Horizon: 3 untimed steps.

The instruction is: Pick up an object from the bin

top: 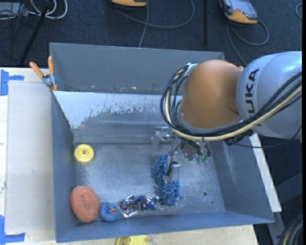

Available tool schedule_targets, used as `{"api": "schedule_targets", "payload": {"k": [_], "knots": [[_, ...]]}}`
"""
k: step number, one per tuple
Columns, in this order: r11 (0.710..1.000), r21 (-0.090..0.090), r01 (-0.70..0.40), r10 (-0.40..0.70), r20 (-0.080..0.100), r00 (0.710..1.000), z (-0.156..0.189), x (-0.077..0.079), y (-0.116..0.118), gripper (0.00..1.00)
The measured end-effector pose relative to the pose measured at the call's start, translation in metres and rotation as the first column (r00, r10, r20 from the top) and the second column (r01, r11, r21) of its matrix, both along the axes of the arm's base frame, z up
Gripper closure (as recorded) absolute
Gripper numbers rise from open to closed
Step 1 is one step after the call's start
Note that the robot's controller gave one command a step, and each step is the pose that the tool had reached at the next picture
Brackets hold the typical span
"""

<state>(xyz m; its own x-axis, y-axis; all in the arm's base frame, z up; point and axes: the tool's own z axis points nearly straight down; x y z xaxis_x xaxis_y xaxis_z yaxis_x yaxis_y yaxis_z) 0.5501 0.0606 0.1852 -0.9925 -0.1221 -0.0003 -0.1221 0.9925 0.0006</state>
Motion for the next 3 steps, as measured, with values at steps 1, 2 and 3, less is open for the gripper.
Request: {"api": "schedule_targets", "payload": {"k": [1,2,3], "knots": [[0.997,0.0,-0.079,0.079,0.003,0.997,-0.042,-0.013,-0.031,0.0],[0.998,-0.001,-0.06,0.06,0.001,0.998,-0.088,-0.022,-0.031,0.0],[0.996,0.001,-0.088,0.088,-0.001,0.996,-0.112,-0.022,-0.026,0.0]]}}
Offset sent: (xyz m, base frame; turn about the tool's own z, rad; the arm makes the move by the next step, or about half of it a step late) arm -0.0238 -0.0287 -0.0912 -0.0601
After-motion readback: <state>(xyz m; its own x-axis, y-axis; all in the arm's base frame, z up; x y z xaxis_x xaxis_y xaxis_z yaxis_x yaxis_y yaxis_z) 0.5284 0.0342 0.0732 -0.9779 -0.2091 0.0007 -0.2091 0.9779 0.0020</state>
